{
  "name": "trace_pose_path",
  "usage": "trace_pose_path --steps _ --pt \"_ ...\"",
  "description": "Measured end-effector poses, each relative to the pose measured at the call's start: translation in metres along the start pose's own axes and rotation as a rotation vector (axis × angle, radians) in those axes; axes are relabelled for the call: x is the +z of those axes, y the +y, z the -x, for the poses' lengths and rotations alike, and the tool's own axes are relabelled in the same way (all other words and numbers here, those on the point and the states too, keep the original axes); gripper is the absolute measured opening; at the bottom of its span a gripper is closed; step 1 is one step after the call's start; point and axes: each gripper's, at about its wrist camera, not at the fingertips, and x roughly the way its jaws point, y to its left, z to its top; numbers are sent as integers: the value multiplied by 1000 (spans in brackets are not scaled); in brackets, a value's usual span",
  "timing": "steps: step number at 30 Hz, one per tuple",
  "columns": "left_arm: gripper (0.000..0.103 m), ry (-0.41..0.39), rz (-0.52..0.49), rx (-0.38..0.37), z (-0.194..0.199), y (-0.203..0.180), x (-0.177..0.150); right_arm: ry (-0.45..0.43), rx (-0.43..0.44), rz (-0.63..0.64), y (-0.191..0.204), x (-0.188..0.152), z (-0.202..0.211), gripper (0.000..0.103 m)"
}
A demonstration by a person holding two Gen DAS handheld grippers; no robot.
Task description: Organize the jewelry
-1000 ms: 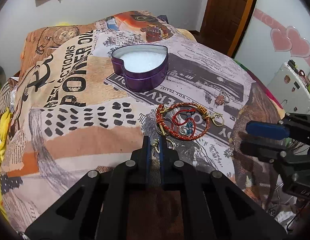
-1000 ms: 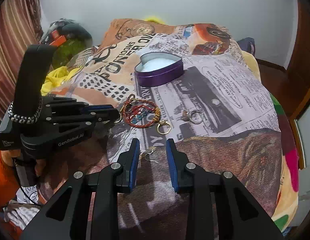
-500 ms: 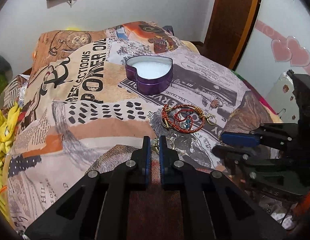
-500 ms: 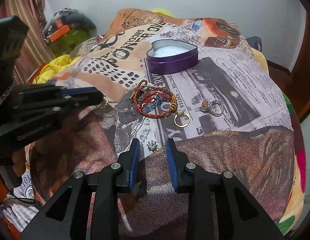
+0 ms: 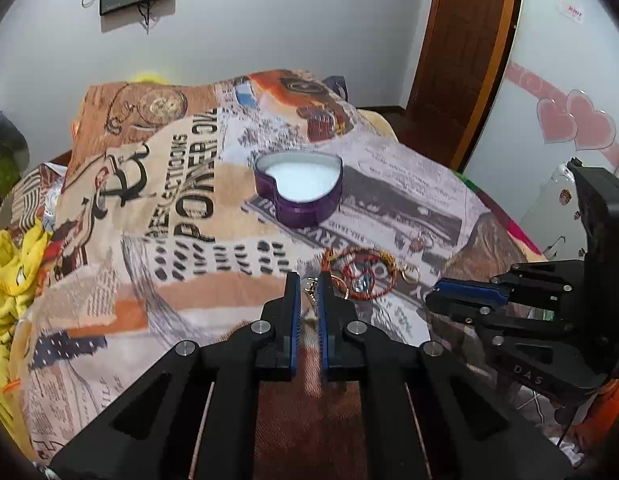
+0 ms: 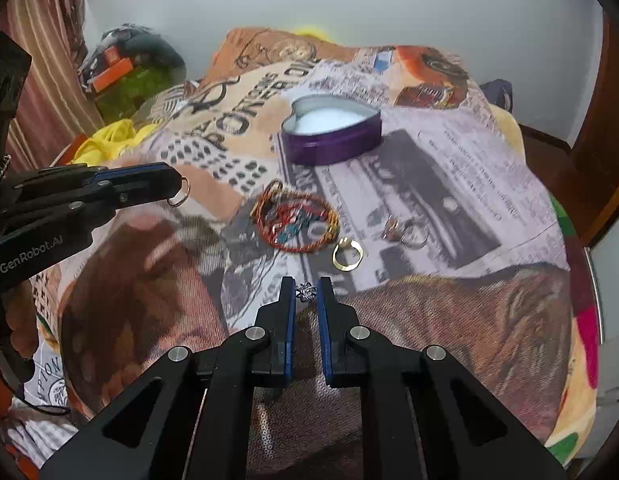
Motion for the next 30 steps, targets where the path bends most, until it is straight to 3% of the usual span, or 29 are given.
trace_pose_path --steps 16,30 --pt "7 -95 -19 35 -3 2 46 -164 -50 18 -14 58 22 9" --pt "7 -94 -27 41 -36 6 75 -204 -34 15 -28 89 1 9"
